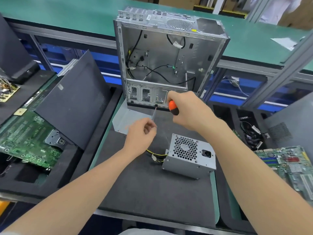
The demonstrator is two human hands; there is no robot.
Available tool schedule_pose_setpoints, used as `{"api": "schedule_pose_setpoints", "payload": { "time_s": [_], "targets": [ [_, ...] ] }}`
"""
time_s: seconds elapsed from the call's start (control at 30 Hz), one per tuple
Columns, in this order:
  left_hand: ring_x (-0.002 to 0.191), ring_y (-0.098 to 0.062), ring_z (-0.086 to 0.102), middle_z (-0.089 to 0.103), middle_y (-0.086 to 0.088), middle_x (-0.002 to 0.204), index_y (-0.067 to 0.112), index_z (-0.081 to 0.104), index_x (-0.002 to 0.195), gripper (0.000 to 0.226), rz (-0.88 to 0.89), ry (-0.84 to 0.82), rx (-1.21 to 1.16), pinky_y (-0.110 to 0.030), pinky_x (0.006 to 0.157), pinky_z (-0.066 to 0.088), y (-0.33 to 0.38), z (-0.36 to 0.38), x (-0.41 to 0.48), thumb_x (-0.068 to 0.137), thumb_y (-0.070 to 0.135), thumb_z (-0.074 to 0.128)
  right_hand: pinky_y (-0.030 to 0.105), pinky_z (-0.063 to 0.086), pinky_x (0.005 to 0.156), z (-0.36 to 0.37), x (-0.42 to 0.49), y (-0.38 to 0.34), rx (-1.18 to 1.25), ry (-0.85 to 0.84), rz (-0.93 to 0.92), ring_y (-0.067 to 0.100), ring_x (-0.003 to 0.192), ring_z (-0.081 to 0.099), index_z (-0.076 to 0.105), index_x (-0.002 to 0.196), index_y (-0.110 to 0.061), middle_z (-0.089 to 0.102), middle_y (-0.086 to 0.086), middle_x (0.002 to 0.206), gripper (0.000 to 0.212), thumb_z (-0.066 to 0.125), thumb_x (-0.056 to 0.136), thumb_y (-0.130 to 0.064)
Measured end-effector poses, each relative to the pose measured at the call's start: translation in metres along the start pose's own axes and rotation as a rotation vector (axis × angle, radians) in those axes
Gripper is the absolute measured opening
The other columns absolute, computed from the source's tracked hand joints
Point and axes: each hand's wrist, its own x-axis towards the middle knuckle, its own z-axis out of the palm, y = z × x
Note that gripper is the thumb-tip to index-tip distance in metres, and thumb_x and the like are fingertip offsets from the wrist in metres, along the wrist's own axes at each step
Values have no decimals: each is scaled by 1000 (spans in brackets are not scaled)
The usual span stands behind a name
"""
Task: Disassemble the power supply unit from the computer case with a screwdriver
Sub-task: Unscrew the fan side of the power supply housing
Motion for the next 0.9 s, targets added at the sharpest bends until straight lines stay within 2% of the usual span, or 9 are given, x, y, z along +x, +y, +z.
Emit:
{"api": "schedule_pose_setpoints", "payload": {
  "time_s": [0.07, 0.13, 0.2, 0.27, 0.43, 0.57, 0.63, 0.77, 0.9],
  "targets": [
    [84, -6, 66, 71, 11, 96, 28, 68, 100, 4, -67, -244, -119, -27, 83, 53, 27, 12, 11, 97, 30, 66, 48, 56, 73, -2, -5, 7, -1, -9, 23, 31, 88, 58, 51, 107, -18, 60, 7, 93, 34, 68, 79, -6],
    [100, -14, 69, 71, 7, 114, 28, 68, 114, 24, -215, -506, -148, -38, 97, 54, 44, 26, 17, 98, 45, 64, 48, 56, 76, -2, -11, 15, -19, -42, 43, 30, 90, 57, 56, 105, -16, 61, 6, 94, 30, 68, 79, -8],
    [113, -17, 65, 70, 5, 123, 29, 69, 117, 32, -267, -649, -98, -41, 105, 50, 50, 37, 20, 96, 51, 65, 45, 54, 74, 1, -19, 23, -48, -61, 29, 27, 92, 53, 57, 101, -17, 61, 3, 92, 25, 65, 79, -10],
    [115, -14, 63, 71, 7, 119, 28, 72, 113, 27, -270, -669, -85, -38, 103, 48, 50, 47, 21, 94, 48, 70, 39, 49, 66, 6, -30, 30, -82, -51, 21, 25, 93, 49, 55, 101, -23, 61, -4, 92, 24, 63, 80, -13],
    [104, -13, 62, 74, 7, 107, 20, 74, 99, 26, -445, -663, -230, -31, 77, 41, 48, 54, 20, 88, 44, 78, 35, 42, 66, 23, -56, 43, -149, -96, 82, 23, 90, 56, 49, 100, -37, 58, -12, 98, 20, 64, 90, -29],
    [76, -15, 61, 74, 2, 90, 25, 66, 80, 20, -479, -691, -284, -31, 67, 42, 46, 54, 20, 90, 38, 78, 38, 52, 72, 34, -73, 49, 4, -202, 190, 24, 87, 60, 47, 96, -37, 62, -9, 98, 22, 68, 96, -28],
    [72, -14, 64, 75, -1, 91, 23, 70, 84, 15, -476, -702, -306, -29, 67, 45, 47, 53, 18, 93, 34, 76, 45, 55, 81, 36, -81, 51, 111, -256, 203, 23, 92, 60, 51, 97, -35, 62, -7, 102, 21, 67, 96, -22],
    [95, -26, 66, 77, -9, 103, 12, 78, 97, 7, -437, -664, -270, -40, 88, 48, 57, 47, 15, 93, 17, 75, 42, 50, 90, 34, -91, 54, 224, -261, 166, 20, 96, 55, 55, 99, -31, 56, -7, 103, 22, 70, 95, -16],
    [81, -19, 55, 69, -2, 83, 18, 78, 86, 10, -355, -655, -212, -31, 72, 41, 61, 39, 6, 93, 13, 73, 43, 53, 87, 30, -103, 56, 327, -222, 133, 17, 94, 60, 56, 93, -33, 61, -7, 102, 26, 76, 89, -16]
  ]
}}
